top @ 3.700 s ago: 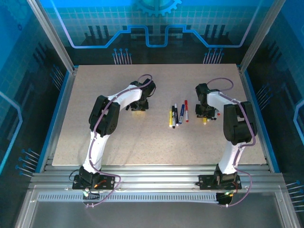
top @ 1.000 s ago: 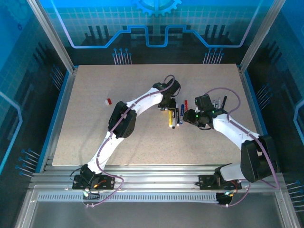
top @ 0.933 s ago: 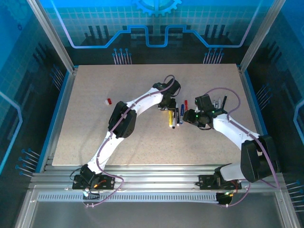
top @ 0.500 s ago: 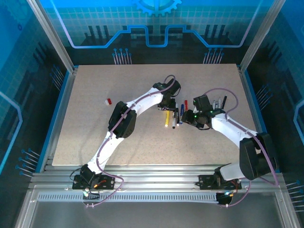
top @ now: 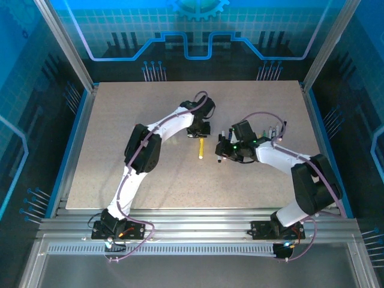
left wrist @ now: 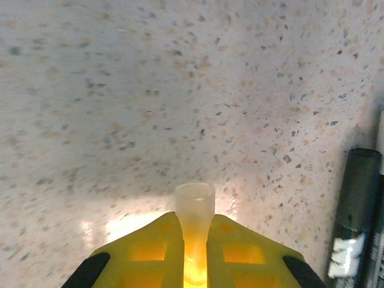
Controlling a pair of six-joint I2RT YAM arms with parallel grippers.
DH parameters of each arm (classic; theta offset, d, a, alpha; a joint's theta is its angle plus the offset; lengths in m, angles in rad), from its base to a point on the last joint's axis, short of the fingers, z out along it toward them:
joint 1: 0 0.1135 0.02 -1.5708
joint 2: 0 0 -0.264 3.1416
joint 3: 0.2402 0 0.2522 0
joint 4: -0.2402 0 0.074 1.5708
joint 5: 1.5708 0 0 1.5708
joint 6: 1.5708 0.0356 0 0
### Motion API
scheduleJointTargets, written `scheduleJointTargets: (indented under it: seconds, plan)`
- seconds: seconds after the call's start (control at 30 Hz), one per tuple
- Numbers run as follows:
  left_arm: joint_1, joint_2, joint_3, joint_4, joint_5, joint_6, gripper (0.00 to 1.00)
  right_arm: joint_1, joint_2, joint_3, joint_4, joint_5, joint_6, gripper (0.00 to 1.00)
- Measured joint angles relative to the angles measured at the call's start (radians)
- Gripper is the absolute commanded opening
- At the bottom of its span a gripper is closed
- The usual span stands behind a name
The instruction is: Open the pen caps
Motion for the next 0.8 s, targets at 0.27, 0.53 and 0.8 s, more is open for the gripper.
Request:
scheduleJointTargets:
  seconds: [0.27,0.53,0.8]
  plan:
    - [0.003,-0.121,-0.089,0.068,0.066,-0.039,0.0,0.045,0.098,0.025,0.201,-0.14,0.088,0.54]
    - [0.002,-0.151,-0.145,0.096,0.087,-0.048,0.0,0.078,0.158,0.062,0.263,-0.175,0.119,0.46]
    - [0.003,-0.171,-0.159,0.111,0.09,-0.06,0.0,0.082,0.188,0.092,0.274,-0.182,0.135,0.35]
